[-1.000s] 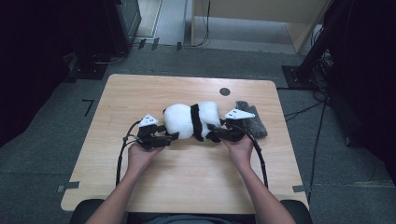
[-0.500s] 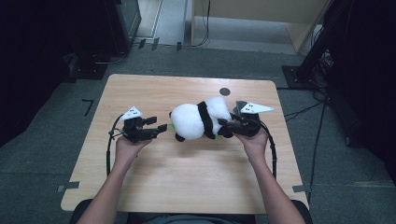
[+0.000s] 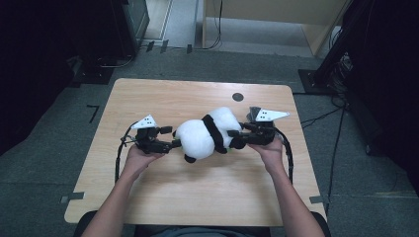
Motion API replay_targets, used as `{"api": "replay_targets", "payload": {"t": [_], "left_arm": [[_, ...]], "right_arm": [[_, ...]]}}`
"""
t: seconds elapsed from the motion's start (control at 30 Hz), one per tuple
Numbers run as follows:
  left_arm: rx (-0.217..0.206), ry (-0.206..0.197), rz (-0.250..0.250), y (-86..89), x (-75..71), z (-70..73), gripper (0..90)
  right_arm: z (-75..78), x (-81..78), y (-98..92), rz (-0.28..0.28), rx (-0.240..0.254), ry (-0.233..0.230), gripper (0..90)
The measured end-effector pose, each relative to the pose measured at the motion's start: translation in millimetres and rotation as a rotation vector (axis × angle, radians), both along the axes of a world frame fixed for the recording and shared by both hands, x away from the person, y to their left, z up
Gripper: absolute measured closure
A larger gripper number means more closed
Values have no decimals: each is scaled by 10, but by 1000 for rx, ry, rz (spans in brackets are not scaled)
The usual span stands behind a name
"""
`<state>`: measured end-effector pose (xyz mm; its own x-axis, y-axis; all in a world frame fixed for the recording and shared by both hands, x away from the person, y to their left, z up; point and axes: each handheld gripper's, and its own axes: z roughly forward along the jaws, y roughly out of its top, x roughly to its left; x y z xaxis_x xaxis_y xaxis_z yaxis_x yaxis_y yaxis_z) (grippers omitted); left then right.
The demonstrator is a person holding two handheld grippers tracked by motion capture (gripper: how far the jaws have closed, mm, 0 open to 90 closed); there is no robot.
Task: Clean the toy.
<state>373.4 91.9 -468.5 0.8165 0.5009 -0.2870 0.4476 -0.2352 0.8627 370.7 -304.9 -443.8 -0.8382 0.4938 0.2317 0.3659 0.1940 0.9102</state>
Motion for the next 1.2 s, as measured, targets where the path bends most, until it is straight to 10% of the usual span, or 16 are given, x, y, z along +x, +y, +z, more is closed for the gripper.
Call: {"api": "replay_targets", "payload": {"t": [0.63,0.87,1.2], "left_arm": [[27,-19,-189,-279,-131,-35,100],[97,-22,-198,-348,-165,-43,285],[65,-32,-146,-280,-203,86,561]], "right_arm": [[-118,115,218,3,-18,10,595],[-115,94,259,-7,-64,-21,594],[-121,141,159,-38,-45,4,485]]}}
